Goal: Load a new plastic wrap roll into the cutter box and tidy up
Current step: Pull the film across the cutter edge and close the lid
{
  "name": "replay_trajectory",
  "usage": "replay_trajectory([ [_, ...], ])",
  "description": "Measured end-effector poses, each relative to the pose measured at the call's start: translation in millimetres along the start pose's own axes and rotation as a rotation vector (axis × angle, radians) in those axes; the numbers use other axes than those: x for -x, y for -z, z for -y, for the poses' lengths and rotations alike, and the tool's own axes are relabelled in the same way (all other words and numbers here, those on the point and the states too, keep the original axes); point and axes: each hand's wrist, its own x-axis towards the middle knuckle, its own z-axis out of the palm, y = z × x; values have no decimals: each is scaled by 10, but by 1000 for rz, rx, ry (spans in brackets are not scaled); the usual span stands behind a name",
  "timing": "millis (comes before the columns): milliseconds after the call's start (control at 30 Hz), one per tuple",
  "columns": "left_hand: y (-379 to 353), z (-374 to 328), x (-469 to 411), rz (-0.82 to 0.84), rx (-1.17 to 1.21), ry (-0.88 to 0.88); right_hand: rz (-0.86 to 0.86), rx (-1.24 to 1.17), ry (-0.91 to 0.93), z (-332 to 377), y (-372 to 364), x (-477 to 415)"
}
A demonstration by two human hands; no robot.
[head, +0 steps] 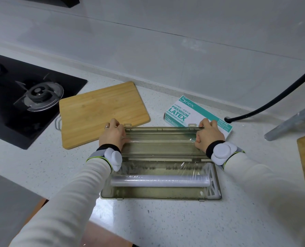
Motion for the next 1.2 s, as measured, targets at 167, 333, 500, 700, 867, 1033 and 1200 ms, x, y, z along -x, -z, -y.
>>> replay_trajectory([
  [167,-69,68,-23,-4,46,-23,9,5,5,-1,14,12],
  [333,-88,165,-56,64,199,49,20,-15,7,4,27,15],
  [500,-55,154,-6,77,89,15,22,-2,2,5,23,17],
  [700,6,111,58,23,-90,-82,21,-2,-8,-1,16,8],
  [867,98,-89,110,-193,-24,-149,24,-6,-16,11,14,-1],
  [1033,93,-511,240,160,103,-400,25,-20,-23,0,11,-8],
  [1200,-37,-698,320,224,22,-442,26,-19,-26,0,-11,-16],
])
